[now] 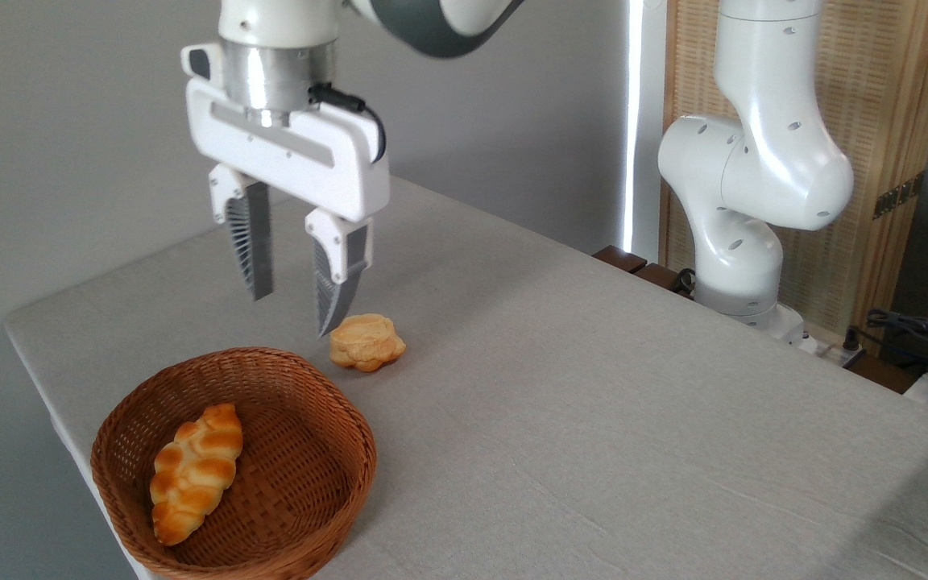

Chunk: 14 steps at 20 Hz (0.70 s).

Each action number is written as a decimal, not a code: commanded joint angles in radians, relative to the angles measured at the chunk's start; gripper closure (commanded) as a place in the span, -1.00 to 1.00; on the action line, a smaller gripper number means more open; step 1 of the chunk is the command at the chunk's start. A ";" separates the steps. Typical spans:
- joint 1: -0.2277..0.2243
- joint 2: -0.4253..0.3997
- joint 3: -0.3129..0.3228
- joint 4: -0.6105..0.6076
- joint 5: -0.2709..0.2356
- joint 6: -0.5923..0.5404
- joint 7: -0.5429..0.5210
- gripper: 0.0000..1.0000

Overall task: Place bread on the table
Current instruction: 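Move the open gripper over the wicker basket toward the braided roll, then lower the gripper into the basket and close it on the braided roll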

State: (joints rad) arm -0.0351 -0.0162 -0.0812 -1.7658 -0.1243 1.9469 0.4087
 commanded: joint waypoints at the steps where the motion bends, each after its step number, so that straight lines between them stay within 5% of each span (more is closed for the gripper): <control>1: 0.000 0.053 -0.028 0.009 -0.021 0.107 -0.154 -1.00; 9: -0.032 0.160 -0.074 0.014 -0.005 0.266 -0.393 -1.00; 14: -0.040 0.234 -0.075 0.014 0.070 0.352 -0.435 -1.00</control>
State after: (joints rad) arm -0.0710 0.1635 -0.1586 -1.7660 -0.0943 2.2382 0.0035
